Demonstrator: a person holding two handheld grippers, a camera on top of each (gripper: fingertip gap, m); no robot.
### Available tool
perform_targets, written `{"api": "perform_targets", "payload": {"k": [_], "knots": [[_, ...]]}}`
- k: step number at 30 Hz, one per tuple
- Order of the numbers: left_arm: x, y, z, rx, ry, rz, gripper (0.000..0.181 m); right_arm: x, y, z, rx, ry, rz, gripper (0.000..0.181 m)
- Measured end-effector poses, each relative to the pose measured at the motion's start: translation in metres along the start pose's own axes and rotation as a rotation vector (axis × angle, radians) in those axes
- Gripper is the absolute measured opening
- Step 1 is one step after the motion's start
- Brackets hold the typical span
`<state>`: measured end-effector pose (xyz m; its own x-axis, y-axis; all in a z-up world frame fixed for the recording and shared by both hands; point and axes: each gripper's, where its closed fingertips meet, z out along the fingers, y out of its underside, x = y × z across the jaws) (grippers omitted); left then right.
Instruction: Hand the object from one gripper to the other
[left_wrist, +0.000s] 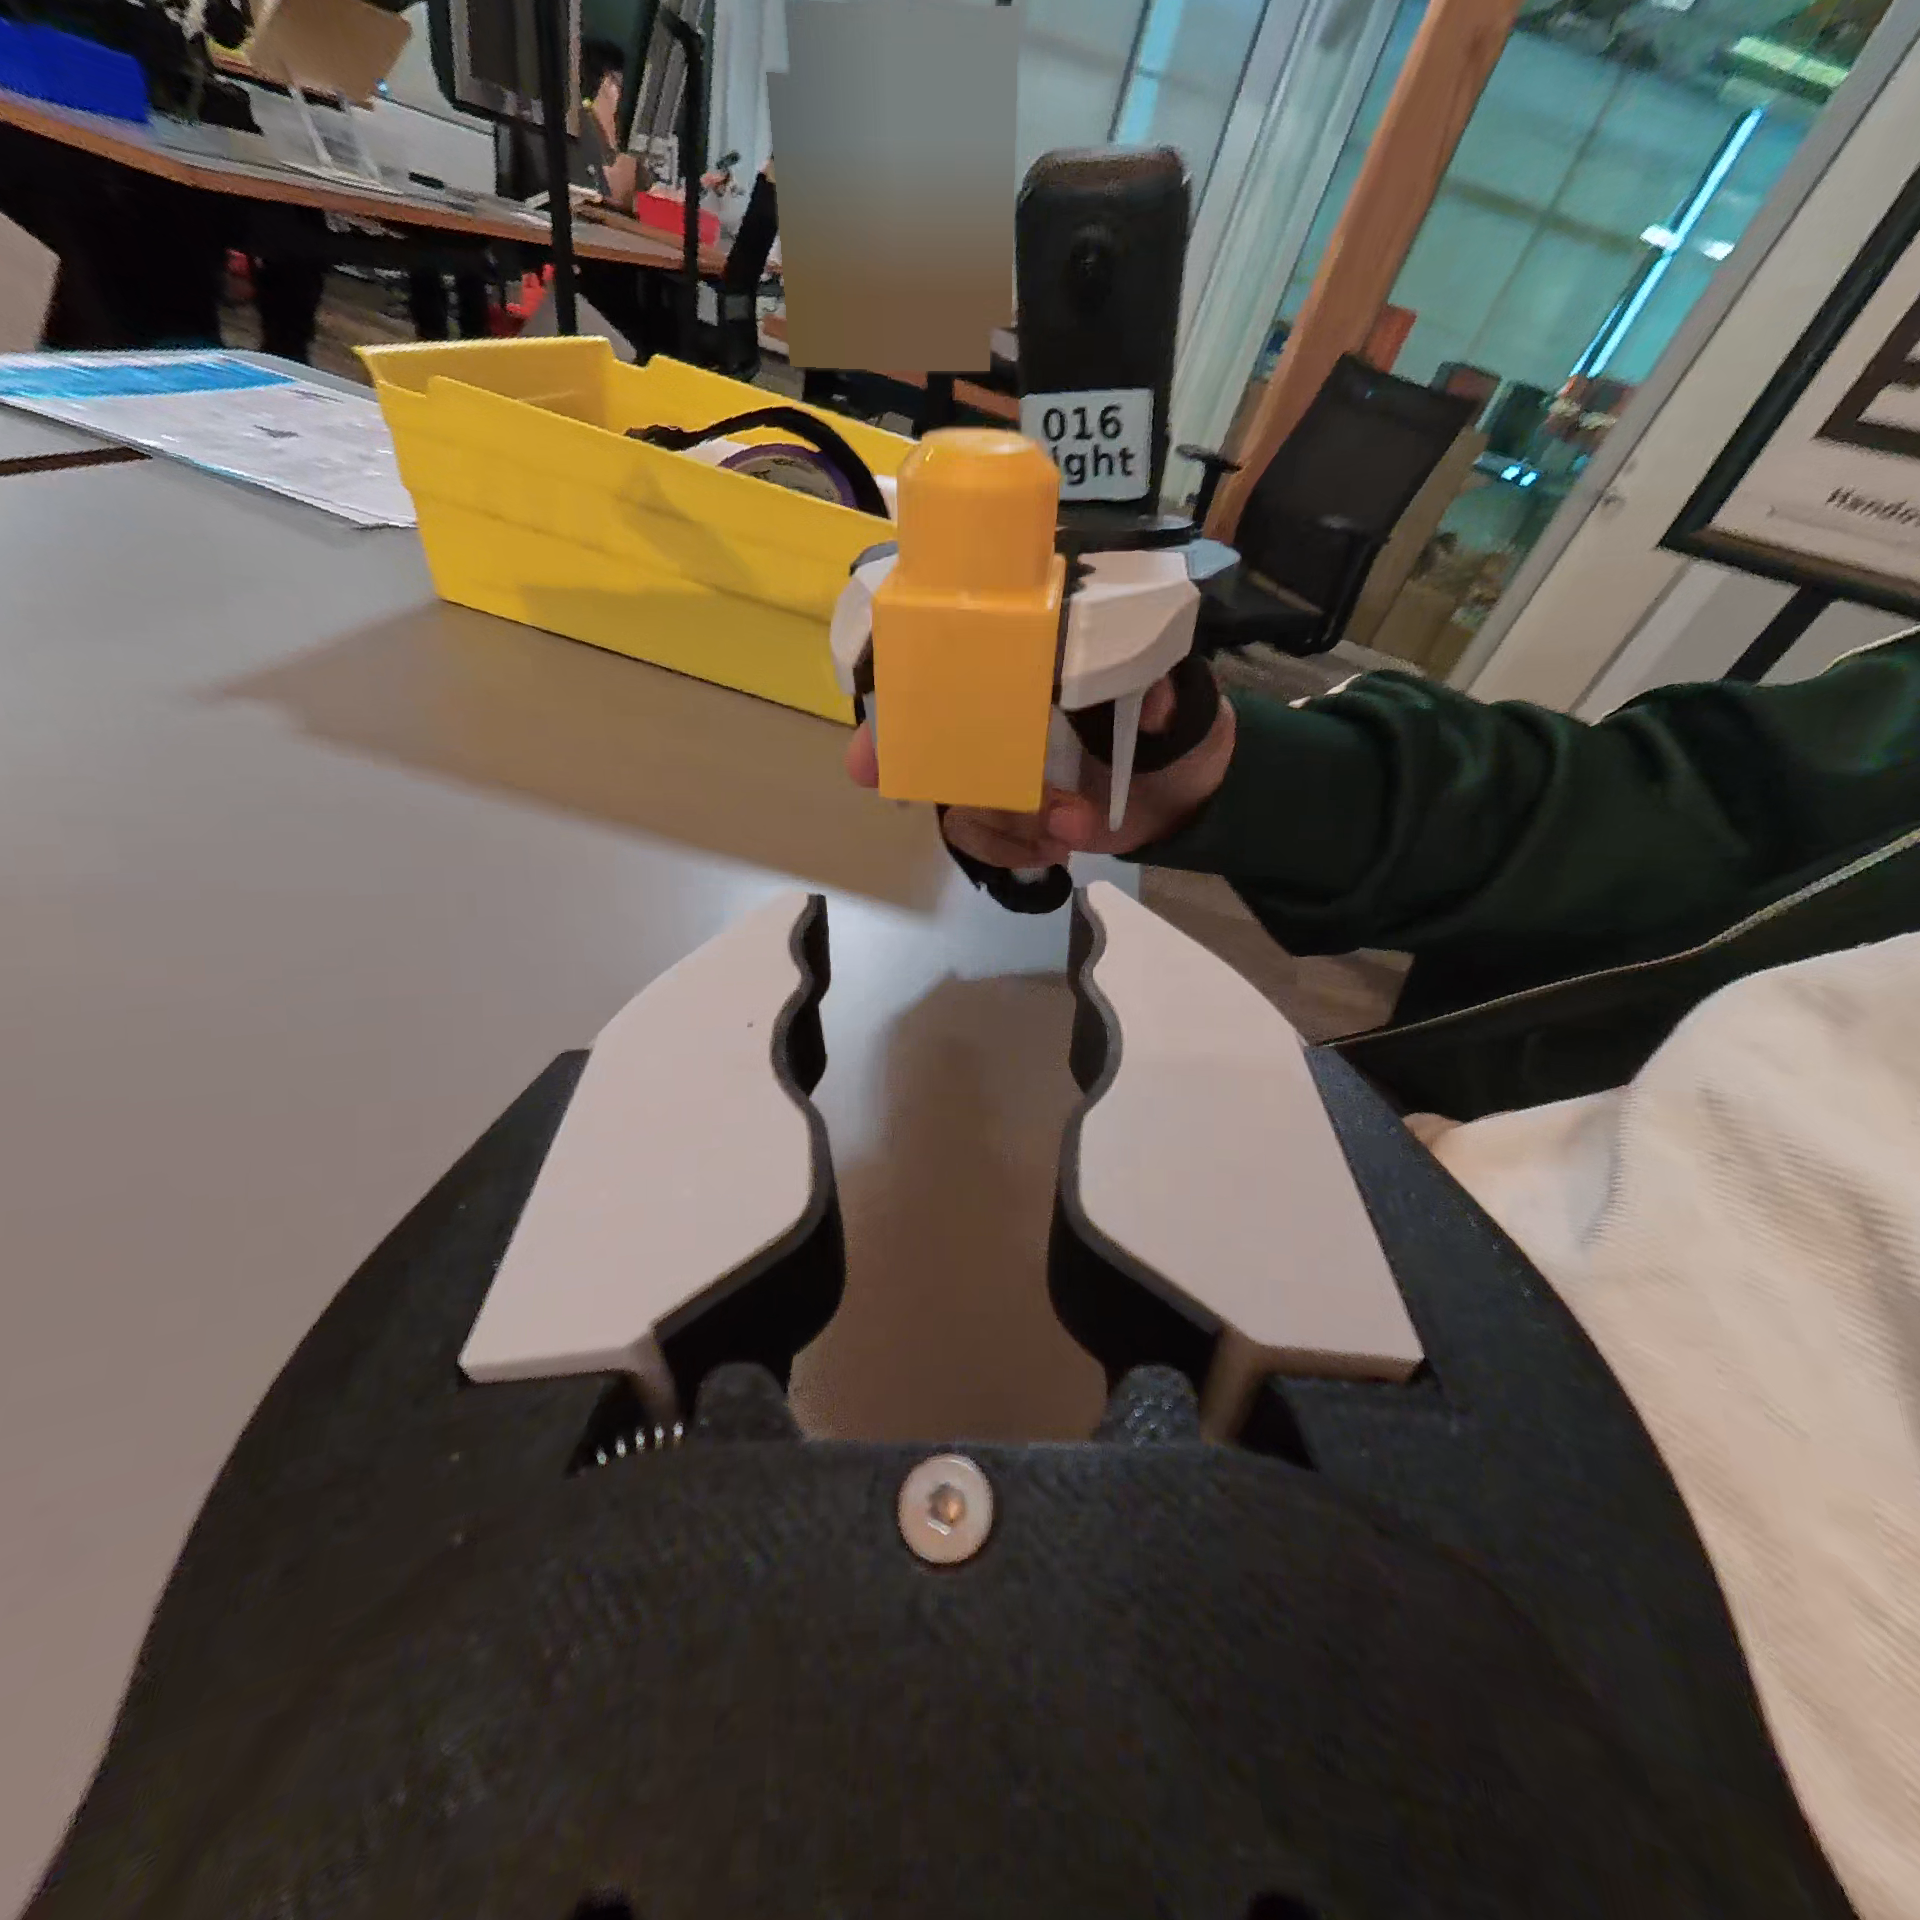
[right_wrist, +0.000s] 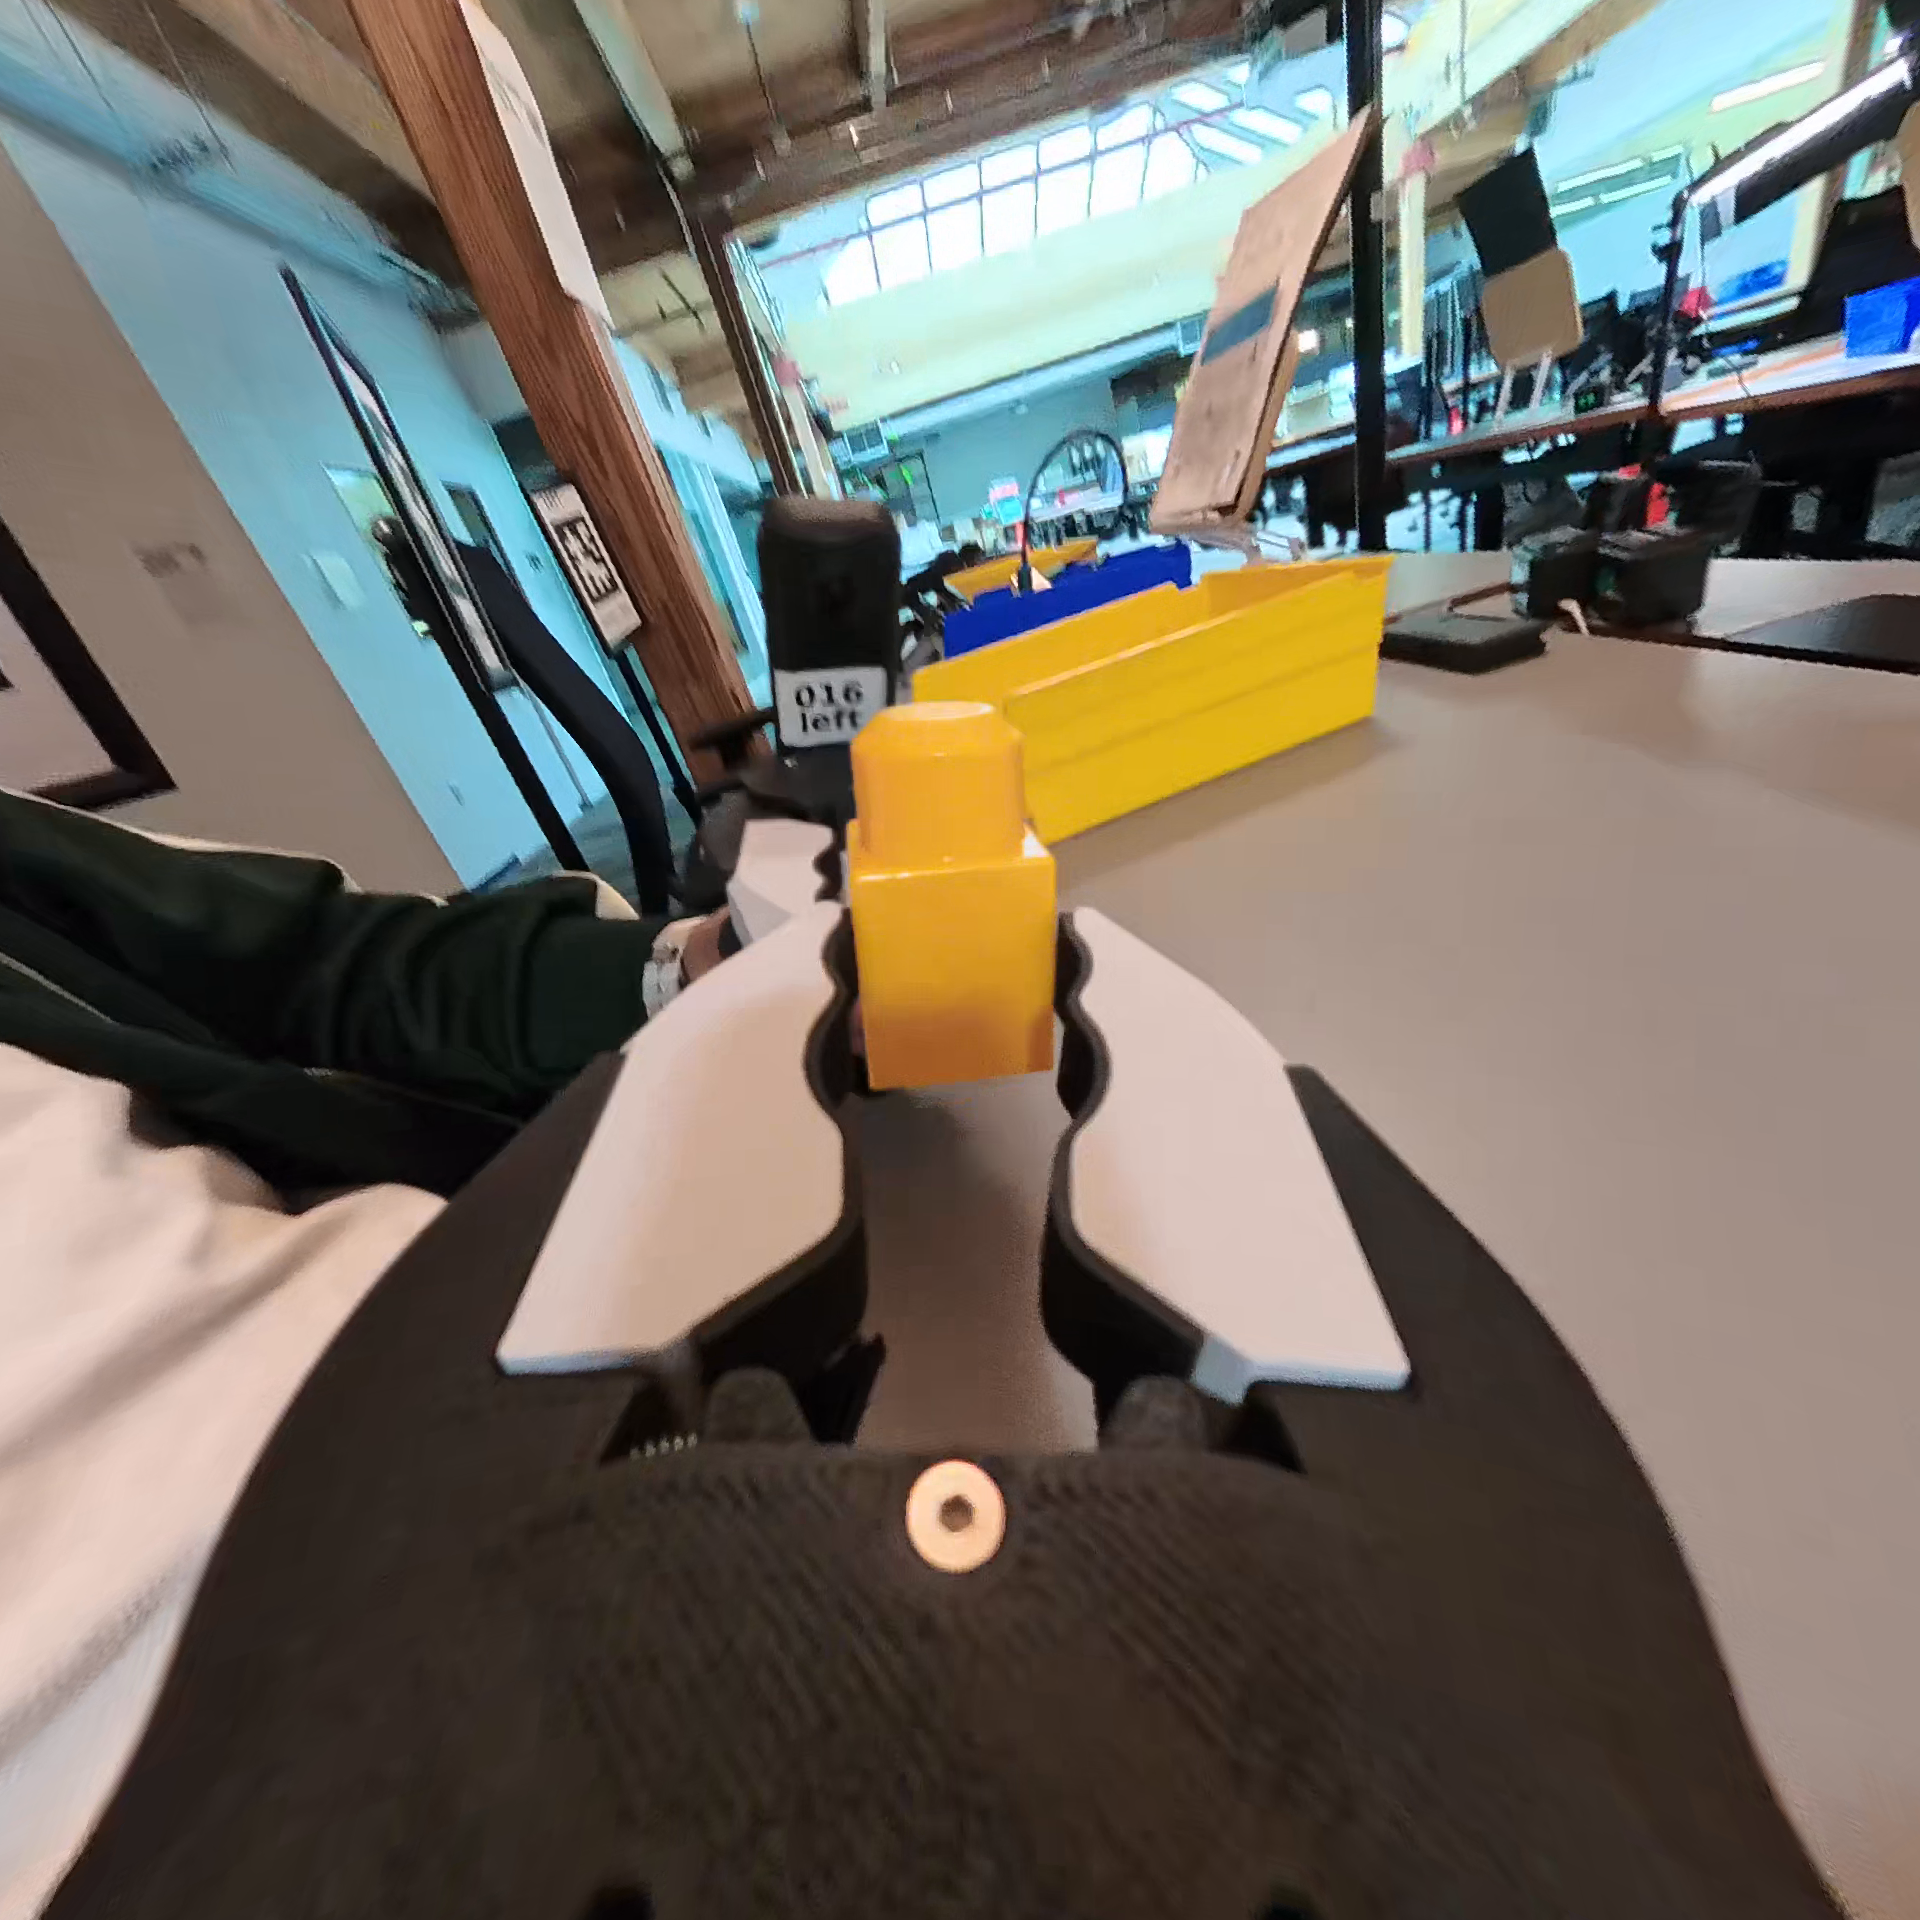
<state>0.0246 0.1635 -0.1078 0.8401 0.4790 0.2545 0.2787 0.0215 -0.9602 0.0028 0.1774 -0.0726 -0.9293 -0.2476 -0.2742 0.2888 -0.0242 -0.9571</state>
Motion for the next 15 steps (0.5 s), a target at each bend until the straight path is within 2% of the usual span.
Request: {"api": "perform_targets", "payload": {"k": [6, 15], "knots": [[0.013, -0.012, 0.004, 0.111, 0.075, -0.046, 0.046, -0.009, -0.002, 0.007, 0.044, -0.043, 0.009, 0.037], [0.020, -0.018, 0.009, 0.179, 0.107, -0.041, 0.051, -0.022, 0.005, 0.023, 0.038, -0.051, -0.040, 0.037]]}}
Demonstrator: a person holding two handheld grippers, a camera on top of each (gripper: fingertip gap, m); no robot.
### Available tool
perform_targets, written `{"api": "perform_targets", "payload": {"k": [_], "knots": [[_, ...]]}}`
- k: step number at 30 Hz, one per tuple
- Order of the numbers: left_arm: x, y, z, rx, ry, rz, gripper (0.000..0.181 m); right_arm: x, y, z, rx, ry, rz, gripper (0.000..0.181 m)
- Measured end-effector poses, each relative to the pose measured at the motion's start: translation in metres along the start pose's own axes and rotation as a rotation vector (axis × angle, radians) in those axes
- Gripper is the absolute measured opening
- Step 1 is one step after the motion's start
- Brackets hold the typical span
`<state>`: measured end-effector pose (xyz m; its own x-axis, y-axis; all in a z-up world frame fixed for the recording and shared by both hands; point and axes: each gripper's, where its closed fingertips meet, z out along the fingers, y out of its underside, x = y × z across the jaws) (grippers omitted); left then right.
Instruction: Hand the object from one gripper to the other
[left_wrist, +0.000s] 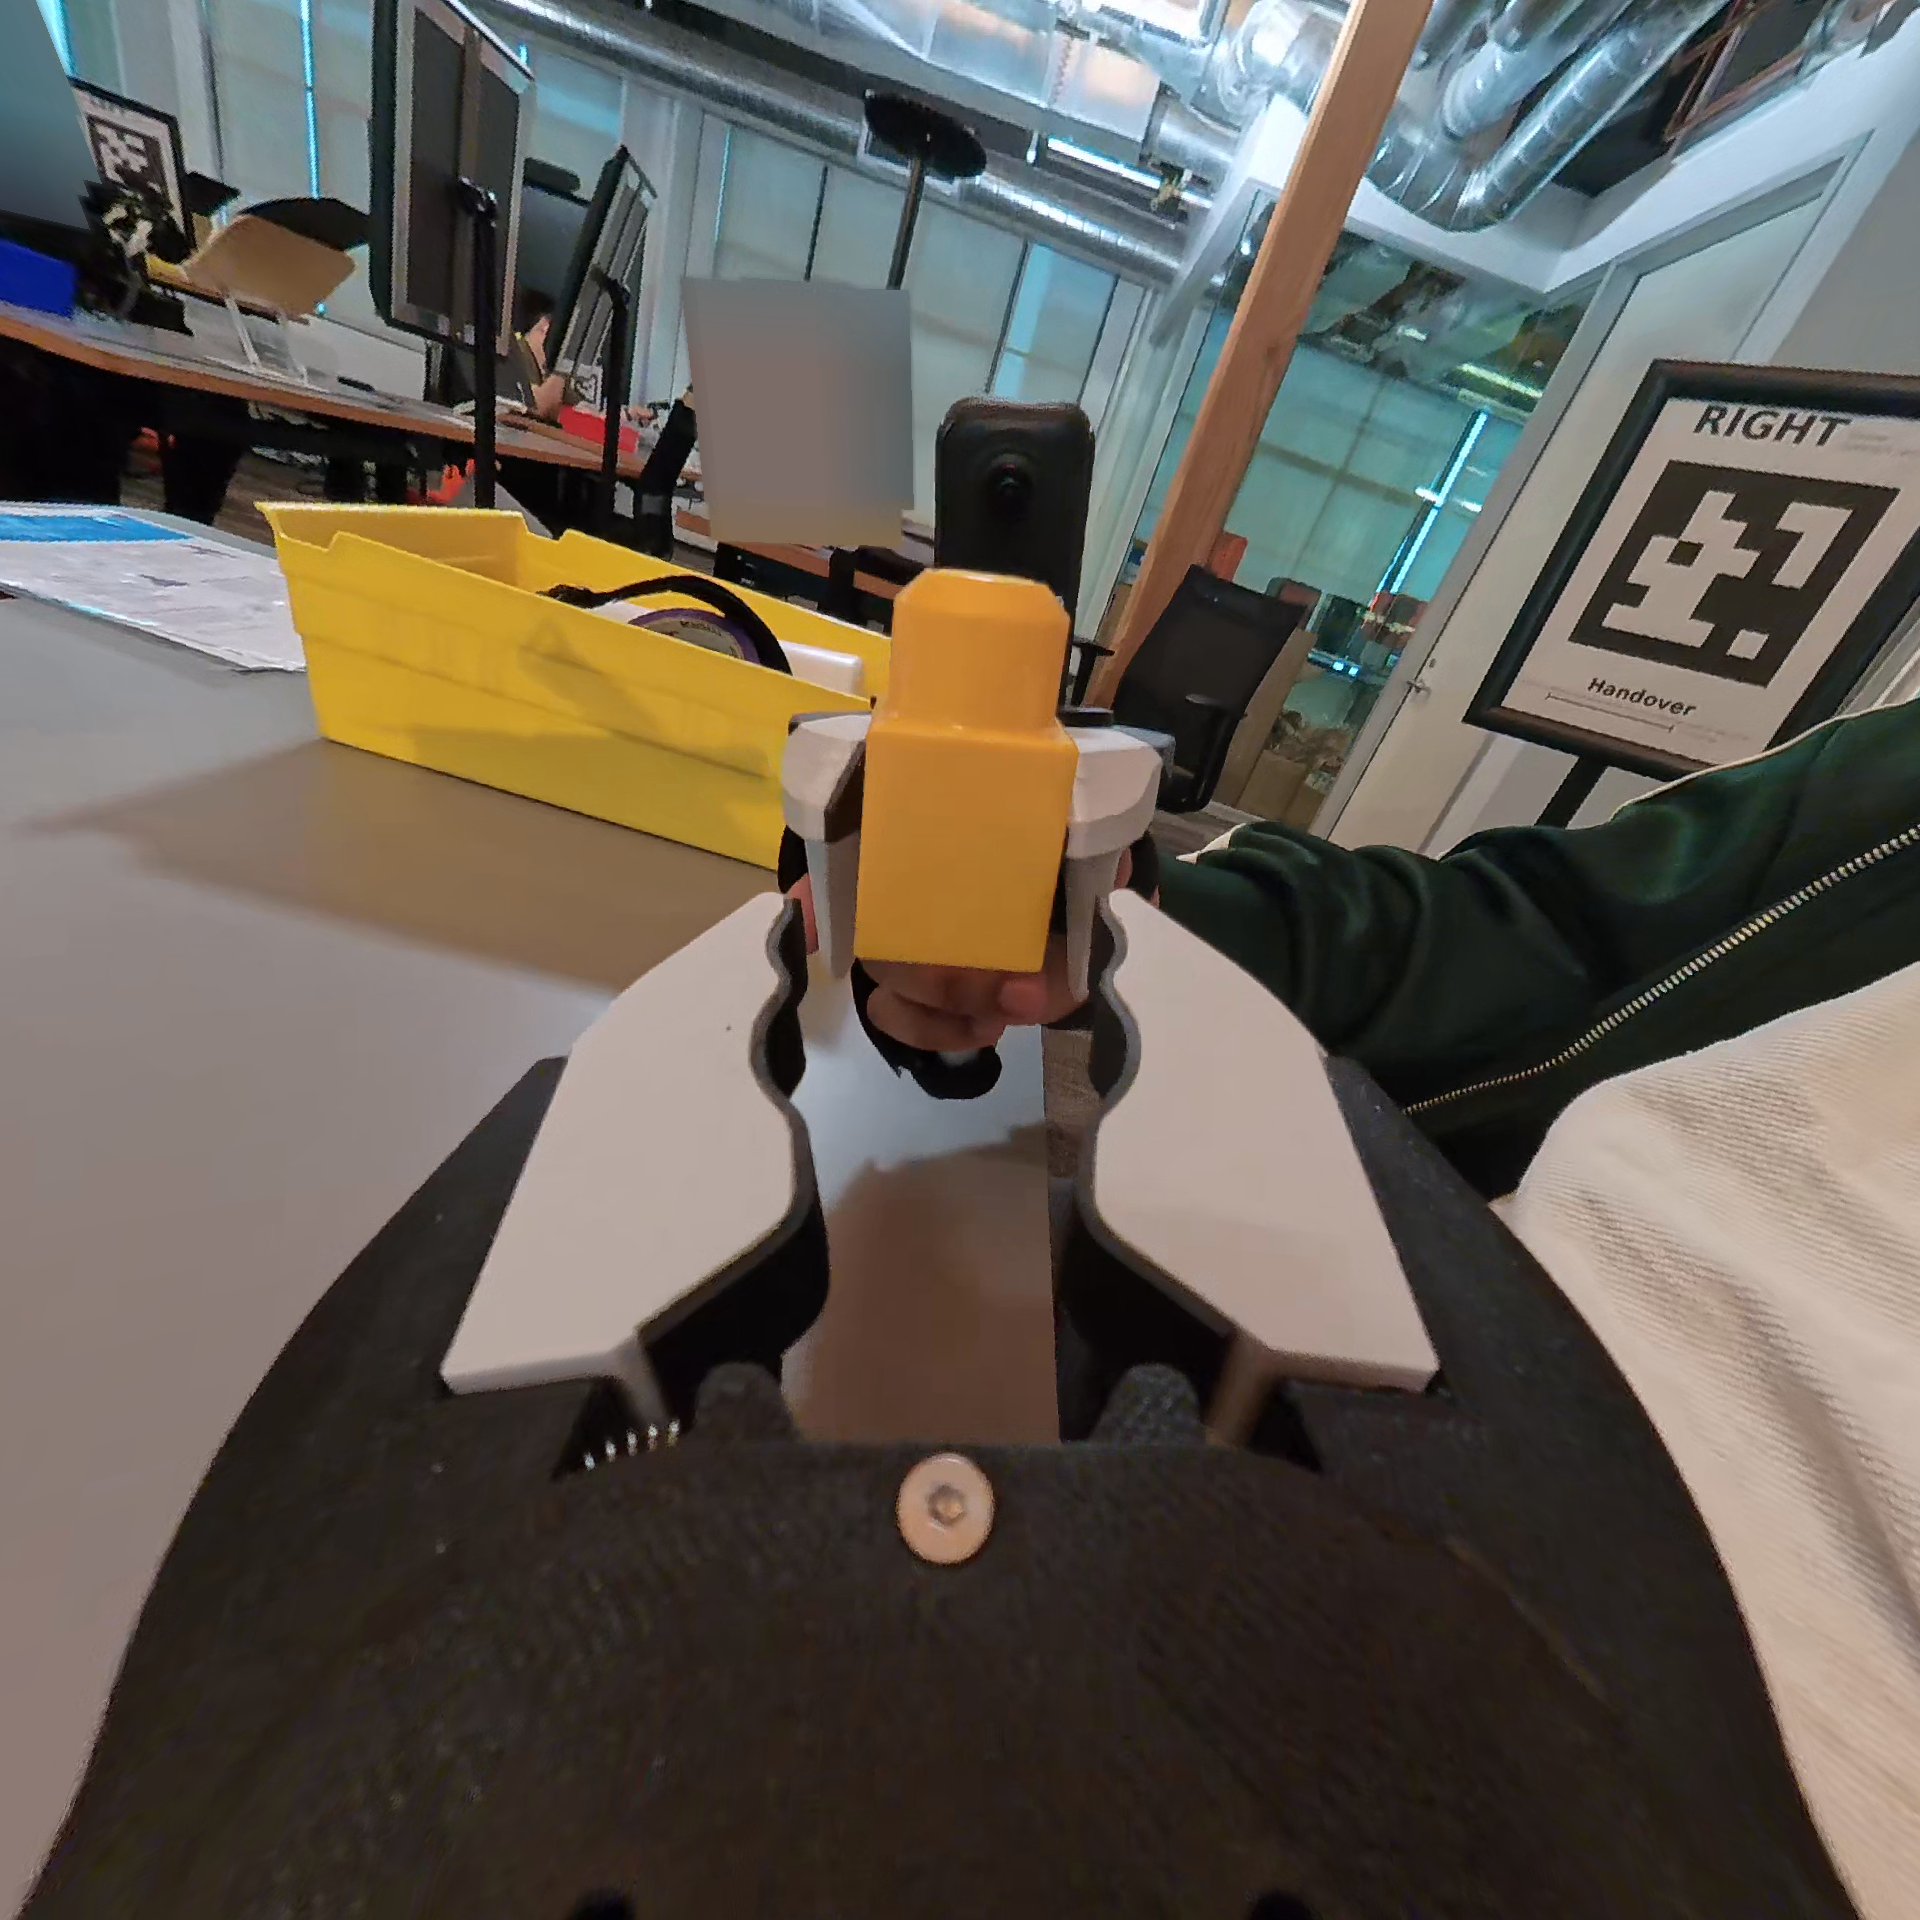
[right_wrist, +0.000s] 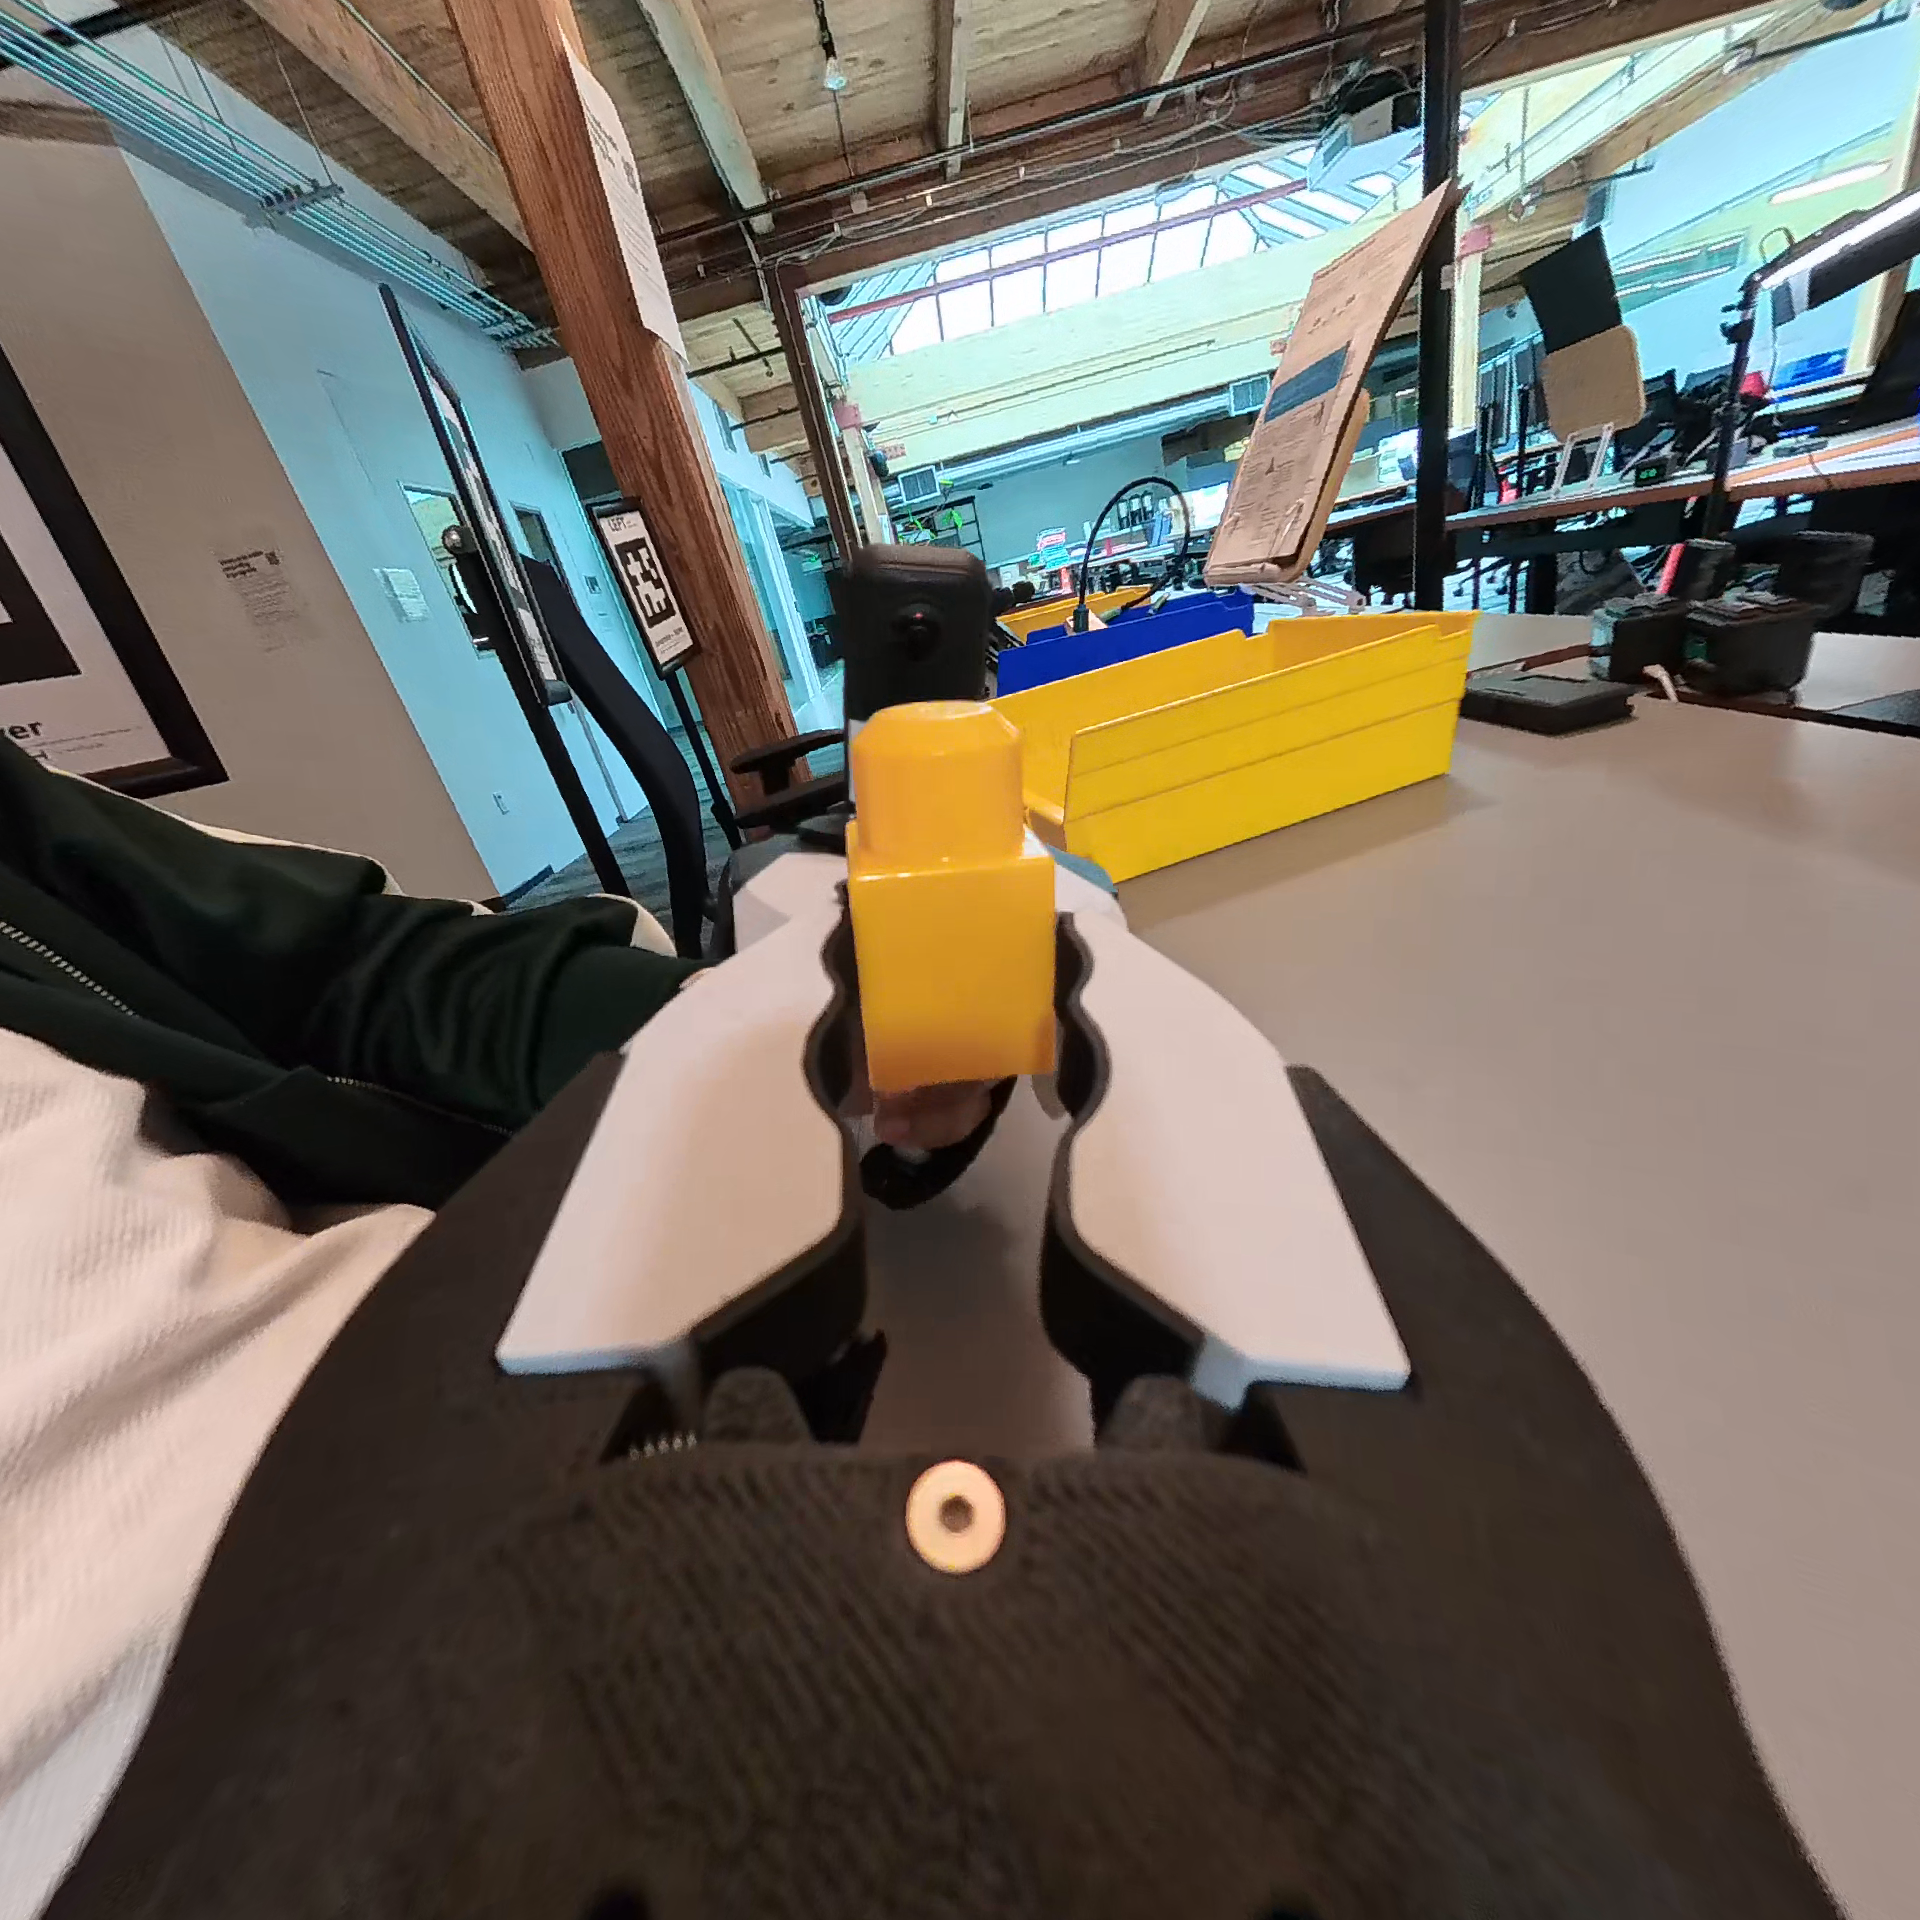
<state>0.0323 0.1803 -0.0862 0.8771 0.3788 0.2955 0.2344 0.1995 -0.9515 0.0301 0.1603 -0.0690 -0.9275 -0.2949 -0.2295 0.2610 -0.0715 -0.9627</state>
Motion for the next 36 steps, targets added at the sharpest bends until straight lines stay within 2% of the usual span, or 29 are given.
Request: {"api": "perform_targets", "payload": {"k": [3, 4, 6, 10, 13, 15, 16, 19, 22, 26, 29, 32, 36], "knots": [[0.002, 0.003, 0.004, 0.003, 0.018, -0.016, 0.054, -0.002, 0.000, 0.003, 0.004, 0.001, -0.013, 0.037], [0.003, 0.004, 0.006, -0.002, 0.022, -0.015, 0.052, -0.003, 0.001, 0.003, 0.001, 0.000, -0.016, 0.037], [0.005, 0.004, 0.006, -0.004, 0.032, 0.007, 0.035, -0.004, 0.000, 0.004, 0.007, -0.003, -0.025, 0.036], [0.006, -0.002, 0.004, 0.029, 0.028, 0.007, 0.035, -0.005, -0.001, 0.004, 0.015, -0.003, -0.034, 0.039], [0.004, -0.005, 0.002, 0.049, 0.025, -0.009, 0.034, 0.002, -0.007, 0.002, 0.056, 0.040, -0.029, 0.068], [0.003, -0.007, 0.000, 0.065, 0.025, -0.021, 0.034, 0.016, -0.020, -0.004, 0.136, 0.140, -0.033, 0.107], [0.002, -0.008, -0.001, 0.071, 0.024, -0.022, 0.034, 0.022, -0.027, -0.008, 0.180, 0.185, -0.050, 0.119], [0.001, -0.008, -0.001, 0.070, 0.019, -0.016, 0.034, 0.030, -0.042, -0.020, 0.240, 0.273, -0.119, 0.129], [0.001, -0.005, 0.001, 0.058, 0.022, -0.014, 0.035, 0.022, -0.043, -0.021, 0.227, 0.225, -0.120, 0.112], [0.005, 0.002, 0.006, 0.032, 0.036, -0.010, 0.035, 0.007, -0.031, -0.012, 0.162, 0.097, -0.072, 0.069], [0.008, 0.005, 0.010, 0.014, 0.047, -0.004, 0.034, -0.001, -0.022, -0.007, 0.102, 0.058, -0.097, 0.047], [0.008, 0.010, 0.012, -0.010, 0.048, 0.003, 0.035, -0.006, -0.019, -0.005, 0.082, 0.041, -0.150, 0.031], [0.007, 0.010, 0.012, -0.008, 0.043, -0.002, 0.035, -0.006, -0.019, -0.005, 0.076, 0.053, -0.169, 0.029]]}}
